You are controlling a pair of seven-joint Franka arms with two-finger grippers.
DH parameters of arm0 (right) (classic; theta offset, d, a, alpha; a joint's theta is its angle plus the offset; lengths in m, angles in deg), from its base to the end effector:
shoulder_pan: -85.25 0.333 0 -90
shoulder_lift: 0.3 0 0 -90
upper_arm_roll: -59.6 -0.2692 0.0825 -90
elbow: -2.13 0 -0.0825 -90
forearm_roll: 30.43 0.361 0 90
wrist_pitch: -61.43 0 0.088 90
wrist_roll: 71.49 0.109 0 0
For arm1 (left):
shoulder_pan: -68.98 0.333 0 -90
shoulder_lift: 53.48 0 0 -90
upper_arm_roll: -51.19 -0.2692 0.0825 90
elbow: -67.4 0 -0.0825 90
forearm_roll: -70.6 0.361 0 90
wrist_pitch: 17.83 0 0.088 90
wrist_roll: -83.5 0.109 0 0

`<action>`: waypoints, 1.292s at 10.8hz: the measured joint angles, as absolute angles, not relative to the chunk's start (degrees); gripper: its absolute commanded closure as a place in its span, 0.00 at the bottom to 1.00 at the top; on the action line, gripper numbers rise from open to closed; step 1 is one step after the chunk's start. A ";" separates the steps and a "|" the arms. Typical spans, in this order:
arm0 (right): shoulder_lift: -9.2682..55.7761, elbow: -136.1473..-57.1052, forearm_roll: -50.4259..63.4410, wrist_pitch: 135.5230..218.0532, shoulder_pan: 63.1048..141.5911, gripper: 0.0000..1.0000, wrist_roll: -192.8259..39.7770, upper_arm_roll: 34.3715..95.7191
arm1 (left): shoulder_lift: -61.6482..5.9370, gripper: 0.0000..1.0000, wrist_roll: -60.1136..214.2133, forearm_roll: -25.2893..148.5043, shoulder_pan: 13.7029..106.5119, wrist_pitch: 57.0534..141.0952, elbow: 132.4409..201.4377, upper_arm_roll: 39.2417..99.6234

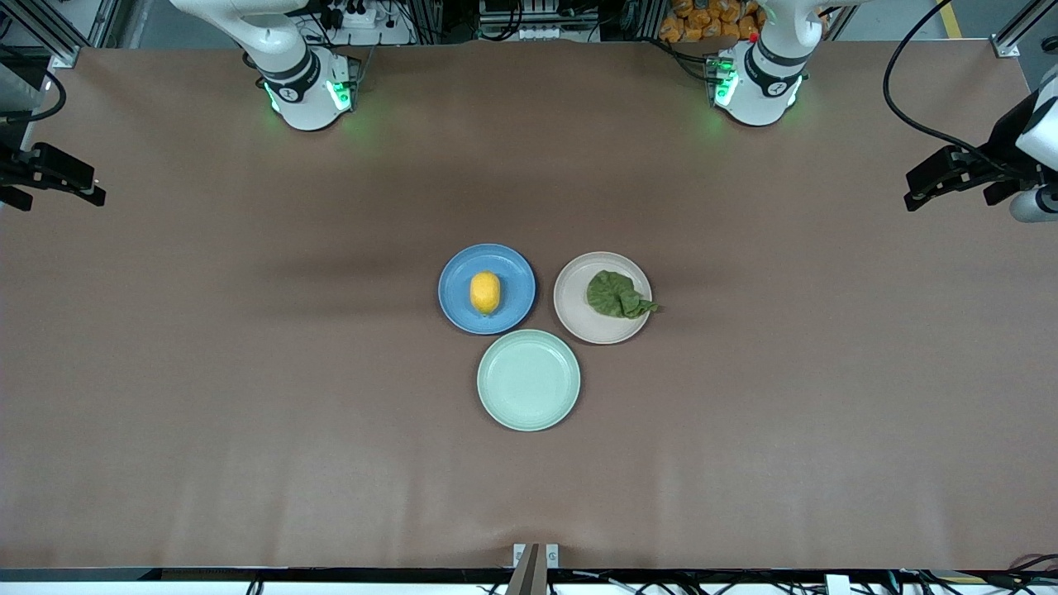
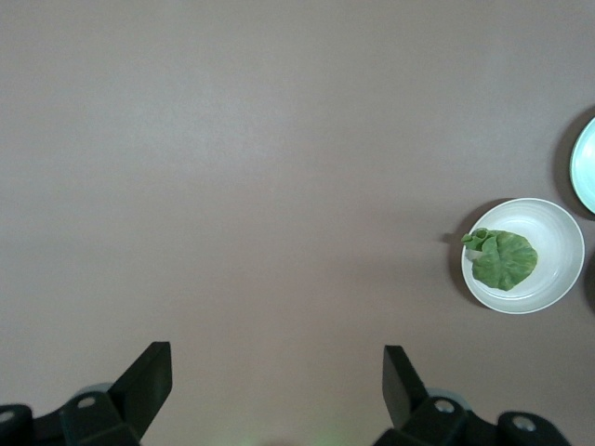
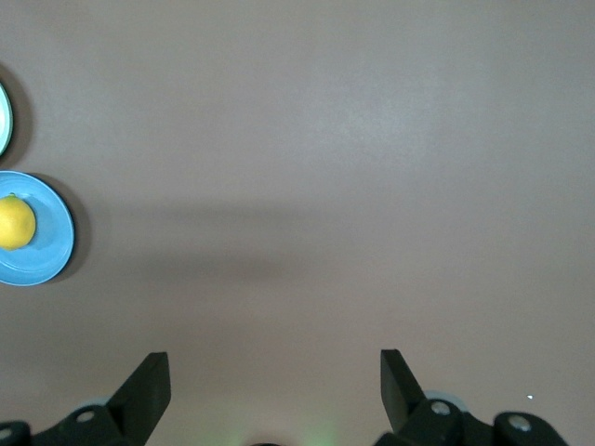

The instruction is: Pick lemon and lettuce from blue and beige plates

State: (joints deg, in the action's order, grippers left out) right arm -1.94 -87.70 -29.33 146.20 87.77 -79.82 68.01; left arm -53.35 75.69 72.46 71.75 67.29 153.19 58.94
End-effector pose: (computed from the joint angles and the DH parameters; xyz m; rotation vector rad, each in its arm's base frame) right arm 0.5118 -0.0516 0.5841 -3.1090 -0.0683 0.0881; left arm 0.5221 -0.0416 0.5998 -3.1071 -0.0807 0.0160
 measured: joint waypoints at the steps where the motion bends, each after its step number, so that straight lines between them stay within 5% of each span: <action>1: -1.94 -87.70 -29.33 146.20 87.77 0.00 -79.82 68.01 | -53.35 0.00 75.69 72.46 71.77 67.29 153.19 58.94; 8: -1.93 -87.70 -29.33 146.15 87.77 0.00 -79.82 68.01 | -50.52 0.00 74.70 68.21 71.23 67.98 153.42 61.32; 14: -1.84 -87.60 -29.34 146.07 87.79 0.00 -79.82 67.99 | -34.80 0.00 51.95 66.47 59.65 80.93 154.11 64.60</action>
State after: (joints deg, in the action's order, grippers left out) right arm -1.84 -87.60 -29.34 146.07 87.79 -79.82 67.99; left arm -34.80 51.95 66.47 59.65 80.93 154.11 64.60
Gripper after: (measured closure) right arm 0.000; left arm 0.000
